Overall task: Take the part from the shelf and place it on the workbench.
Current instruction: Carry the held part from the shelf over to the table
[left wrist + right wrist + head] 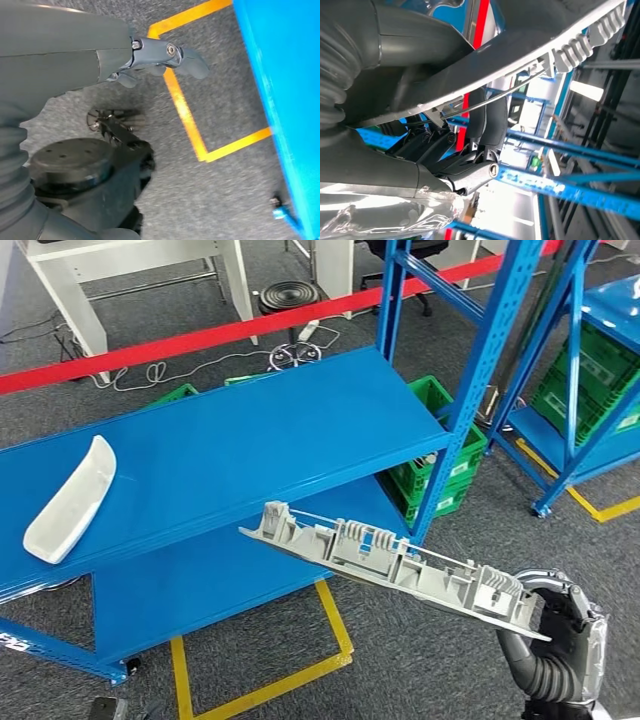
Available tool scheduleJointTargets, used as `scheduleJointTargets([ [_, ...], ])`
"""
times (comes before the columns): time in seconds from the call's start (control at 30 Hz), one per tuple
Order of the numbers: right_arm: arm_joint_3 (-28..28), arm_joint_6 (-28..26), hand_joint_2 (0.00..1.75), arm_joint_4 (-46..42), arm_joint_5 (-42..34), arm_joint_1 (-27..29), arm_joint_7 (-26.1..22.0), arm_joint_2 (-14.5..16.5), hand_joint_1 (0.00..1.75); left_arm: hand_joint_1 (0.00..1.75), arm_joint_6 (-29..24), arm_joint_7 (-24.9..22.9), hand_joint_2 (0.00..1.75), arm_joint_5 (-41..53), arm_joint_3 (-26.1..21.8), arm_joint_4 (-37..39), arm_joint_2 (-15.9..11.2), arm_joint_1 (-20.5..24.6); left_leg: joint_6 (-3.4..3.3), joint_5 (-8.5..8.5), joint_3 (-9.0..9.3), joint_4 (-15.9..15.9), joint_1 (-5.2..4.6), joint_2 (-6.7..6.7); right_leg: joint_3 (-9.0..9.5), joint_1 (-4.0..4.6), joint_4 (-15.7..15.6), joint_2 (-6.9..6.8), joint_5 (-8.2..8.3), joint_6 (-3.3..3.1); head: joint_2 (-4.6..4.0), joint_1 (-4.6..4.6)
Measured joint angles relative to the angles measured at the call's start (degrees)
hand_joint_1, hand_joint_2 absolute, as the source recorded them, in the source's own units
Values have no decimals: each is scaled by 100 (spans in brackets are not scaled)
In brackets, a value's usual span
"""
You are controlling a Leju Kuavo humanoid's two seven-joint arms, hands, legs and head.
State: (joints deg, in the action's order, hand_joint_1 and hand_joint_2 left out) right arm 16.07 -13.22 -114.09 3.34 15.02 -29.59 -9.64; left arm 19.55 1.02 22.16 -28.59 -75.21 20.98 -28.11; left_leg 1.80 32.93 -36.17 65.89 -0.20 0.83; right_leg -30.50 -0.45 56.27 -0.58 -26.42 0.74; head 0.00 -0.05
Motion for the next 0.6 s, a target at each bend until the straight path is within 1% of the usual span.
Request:
scheduleJointTargets([
  [0.03,0,0,175,1,-12,0,1,9,175,0,-1,-1,175,1,0,6,-1,2,-11,190,-64,347,-3,-43,-91,7,6,78,81,-8,0,-3],
  [0.07,0,0,175,2,-19,2,2,15,175,0,-2,-1,175,1,0,11,-3,6,-28,241,-62,561,-7,-59,-185,15,14,156,158,-7,0,-4],
  [0.1,-1,-1,175,4,-23,4,4,17,175,0,-5,0,175,-1,0,15,-4,10,-50,168,26,586,-11,-70,-281,21,22,234,229,2,0,-4],
  [0.13,-1,-2,175,5,-27,5,7,18,175,0,-10,0,175,-4,1,19,-5,13,-75,12,209,396,-13,-92,-366,23,30,309,294,15,0,-4],
  [0.17,-1,-4,175,7,-34,5,8,19,175,0,-21,1,175,-10,2,20,-6,16,-108,-153,473,35,-14,-167,-441,22,37,381,356,29,0,-4],
  [0.2,-1,-7,175,7,-44,2,9,20,175,0,-31,1,175,-18,5,22,-6,19,-148,-251,762,-412,-14,-304,-509,28,46,450,417,49,0,-4],
  [0.23,-2,-8,175,7,-55,-2,10,22,175,0,-37,0,175,-28,9,25,-5,21,-175,-289,998,-804,-9,-430,-566,29,52,515,485,72,0,-3],
  [0.27,-2,-10,175,7,-66,-3,14,23,175,0,-36,-2,175,-36,13,28,-4,21,-196,-284,1145,-1073,-9,-530,-611,28,49,575,554,101,0,-1],
  [0.3,-3,-12,175,7,-77,-2,17,23,175,0,-27,-10,175,-43,15,31,-4,22,-213,-266,1200,-1201,-16,-562,-641,25,36,635,622,138,0,1],
  [0.33,-3,-15,175,7,-85,3,21,23,175,0,-15,-19,175,-48,14,33,-2,22,-229,-290,1180,-1222,-17,-507,-663,16,14,701,696,178,0,3],
  [0.37,-3,-20,175,7,-93,12,23,23,175,0,-5,-28,175,-49,11,35,-2,27,-264,-337,1137,-1219,-16,-429,-693,11,7,707,714,211,0,1],
  [0.4,-4,-25,175,7,-101,16,23,23,175,0,1,-38,175,-51,8,36,-2,31,-311,-395,1086,-1221,-13,-348,-749,13,68,632,622,238,0,11],
  [0.43,-3,-28,175,7,-108,15,24,23,175,0,5,-43,175,-54,5,37,-1,32,-350,-461,1020,-1229,-7,-258,-829,20,239,500,412,263,0,21],
  [0.47,-2,-32,175,7,-113,13,25,24,175,0,7,-46,175,-55,3,39,-1,33,-379,-522,949,-1230,-9,-173,-922,20,529,326,102,281,0,32],
  [0.5,0,-33,175,9,-118,7,25,24,175,0,7,-49,175,-56,1,42,-1,28,-395,-582,878,-1227,-18,-96,-1010,18,911,191,-216,304,0,46],
  [0.53,2,-33,175,14,-119,4,26,24,175,0,7,-50,175,-57,-2,44,-2,27,-394,-641,807,-1223,-28,-12,-1068,6,1304,123,-435,327,0,50],
  [0.57,2,-33,175,20,-119,5,26,24,175,0,6,-50,175,-57,-7,47,-4,29,-390,-701,734,-1218,-36,71,-1075,-8,1609,95,-503,344,0,52],
  [0.6,3,-33,175,25,-120,7,26,24,175,0,7,-51,175,-57,-10,50,-5,31,-382,-761,655,-1212,-43,155,-1000,-22,1750,82,-429,358,0,52],
])
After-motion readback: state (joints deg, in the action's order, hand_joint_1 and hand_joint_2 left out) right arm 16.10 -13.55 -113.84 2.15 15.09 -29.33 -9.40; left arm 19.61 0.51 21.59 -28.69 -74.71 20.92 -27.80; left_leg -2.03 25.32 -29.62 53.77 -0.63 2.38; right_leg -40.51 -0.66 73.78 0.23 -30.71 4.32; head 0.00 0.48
